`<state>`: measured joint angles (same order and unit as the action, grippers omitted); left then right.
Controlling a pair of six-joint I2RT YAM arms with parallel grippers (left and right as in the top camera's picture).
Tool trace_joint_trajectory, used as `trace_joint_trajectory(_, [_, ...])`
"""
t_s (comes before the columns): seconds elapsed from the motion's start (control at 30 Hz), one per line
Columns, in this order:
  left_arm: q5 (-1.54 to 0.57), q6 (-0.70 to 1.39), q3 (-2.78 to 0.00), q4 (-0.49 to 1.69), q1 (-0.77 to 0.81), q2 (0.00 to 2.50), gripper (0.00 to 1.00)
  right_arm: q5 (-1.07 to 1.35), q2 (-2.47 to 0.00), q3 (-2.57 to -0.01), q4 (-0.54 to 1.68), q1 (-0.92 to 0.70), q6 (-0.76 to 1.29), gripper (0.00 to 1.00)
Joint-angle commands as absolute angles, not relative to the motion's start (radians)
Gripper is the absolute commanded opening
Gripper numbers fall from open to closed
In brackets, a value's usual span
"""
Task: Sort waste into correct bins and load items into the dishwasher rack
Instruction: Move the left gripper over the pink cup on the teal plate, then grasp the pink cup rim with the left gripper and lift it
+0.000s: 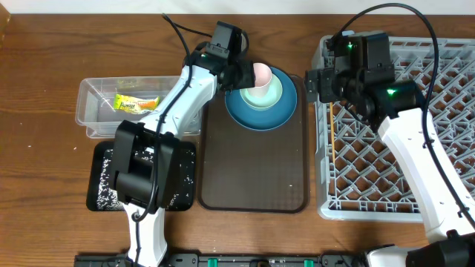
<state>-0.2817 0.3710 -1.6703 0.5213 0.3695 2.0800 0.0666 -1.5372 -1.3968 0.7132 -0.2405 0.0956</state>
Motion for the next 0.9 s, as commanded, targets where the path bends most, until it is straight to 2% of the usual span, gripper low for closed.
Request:
trace_joint_trajectory(0.0, [-0.253,0.372,-1.686,0.517,0.368,2.106,0.44,0.057,-1.541,-1.399,0.711,-0.249,0.104,0.99])
trace_joint_trajectory(0.3, [-0.226,0.372,-1.684,0.513,0.368,2.112,0.41,0.057,-1.541,-1.399,0.711,-0.249,0.104,0.99])
trace_joint_trajectory(0.43, [-0.223,0.372,-1.679,0.502,0.368,2.112,0.27,0.057,-1.541,-1.399,0.712,-0.249,0.104,0.99])
trace_joint_trajectory(0.87, [-0.215,0.372,-1.671,0.488,0.377,2.121,0.26,0.057,-1.541,-1.399,0.712,-0.249,0.104,0.99])
